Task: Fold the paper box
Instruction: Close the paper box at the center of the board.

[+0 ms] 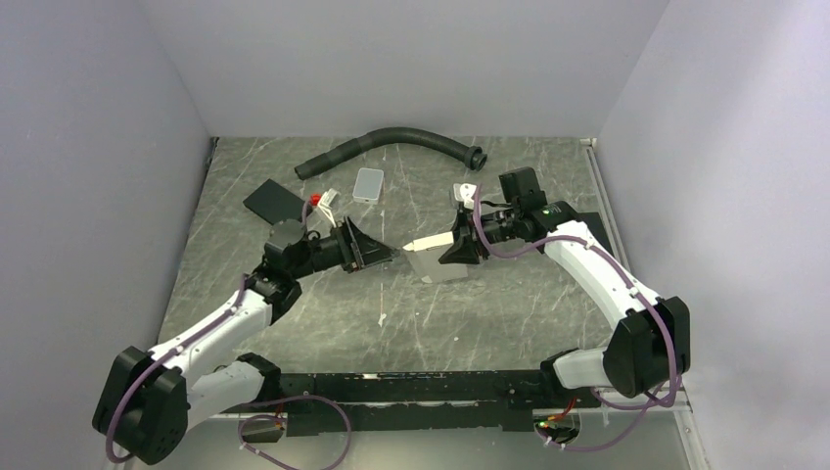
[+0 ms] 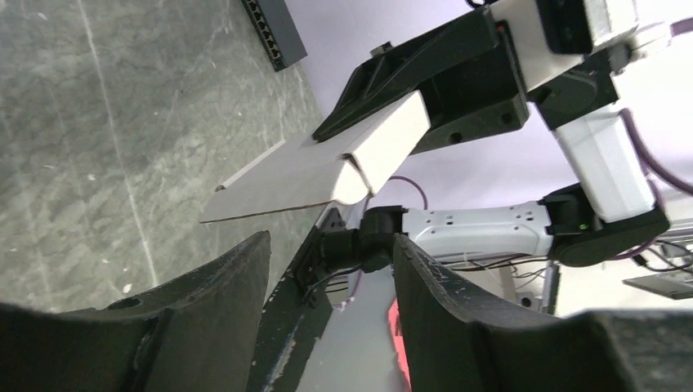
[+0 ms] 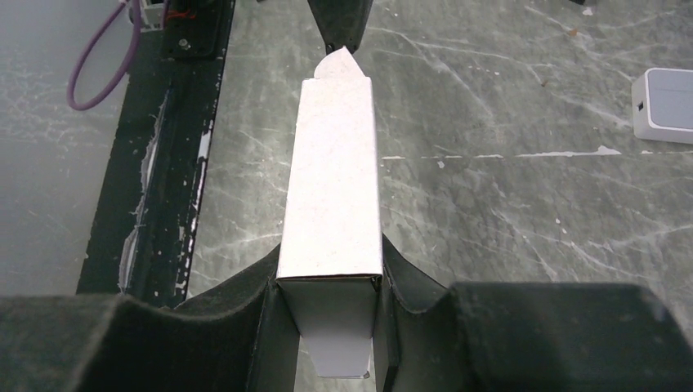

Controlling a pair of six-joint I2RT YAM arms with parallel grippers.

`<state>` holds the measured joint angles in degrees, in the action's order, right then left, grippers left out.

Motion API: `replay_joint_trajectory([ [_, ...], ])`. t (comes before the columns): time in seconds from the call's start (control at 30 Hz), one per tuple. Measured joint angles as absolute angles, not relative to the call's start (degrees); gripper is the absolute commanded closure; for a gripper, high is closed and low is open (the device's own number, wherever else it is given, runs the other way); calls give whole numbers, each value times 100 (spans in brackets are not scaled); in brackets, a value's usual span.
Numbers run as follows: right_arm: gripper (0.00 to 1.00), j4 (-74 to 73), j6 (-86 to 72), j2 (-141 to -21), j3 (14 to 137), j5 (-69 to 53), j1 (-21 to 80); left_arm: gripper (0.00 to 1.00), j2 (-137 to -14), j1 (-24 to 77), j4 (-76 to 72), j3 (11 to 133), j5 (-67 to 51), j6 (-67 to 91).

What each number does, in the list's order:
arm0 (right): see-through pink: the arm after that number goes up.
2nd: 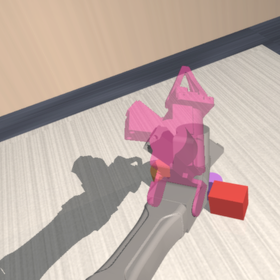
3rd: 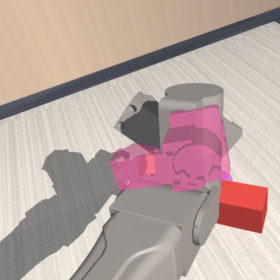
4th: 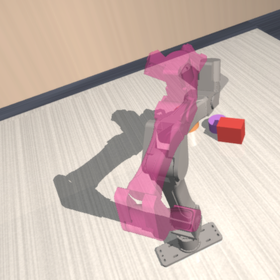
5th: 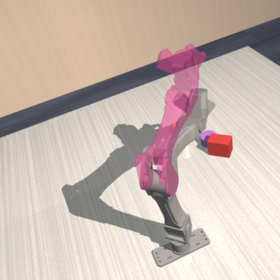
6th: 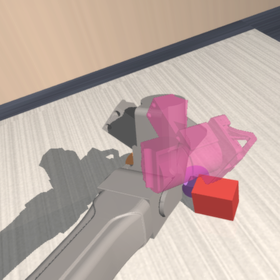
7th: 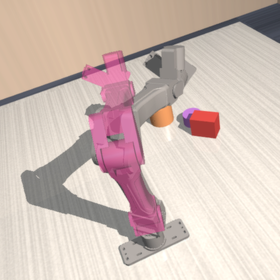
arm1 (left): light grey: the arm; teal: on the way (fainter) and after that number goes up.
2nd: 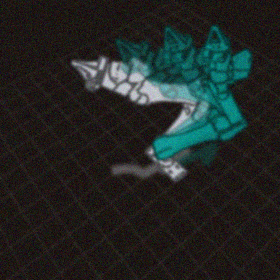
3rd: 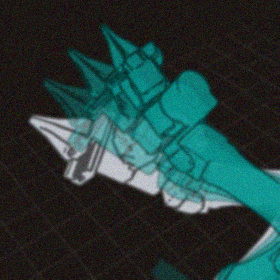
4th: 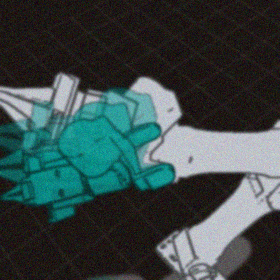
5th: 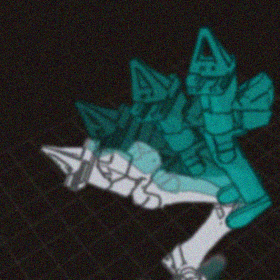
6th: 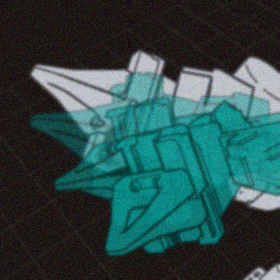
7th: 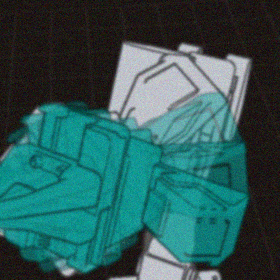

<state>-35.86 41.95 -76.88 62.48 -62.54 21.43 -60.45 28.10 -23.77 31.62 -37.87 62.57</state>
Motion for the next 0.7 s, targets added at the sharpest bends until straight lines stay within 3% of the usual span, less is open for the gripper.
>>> replay_joint_trajectory([
  [0.37, 100, -3234, 3612, -7688, 6182, -6866, 2027, 39, -5660, 2816, -3942, 1741, -3660, 4495],
  [0.7, 100, -2700, 2928, -7695, 6027, -7290, 2016, 41, -5841, 2895, -4753, 1706, -3594, 3109],
])
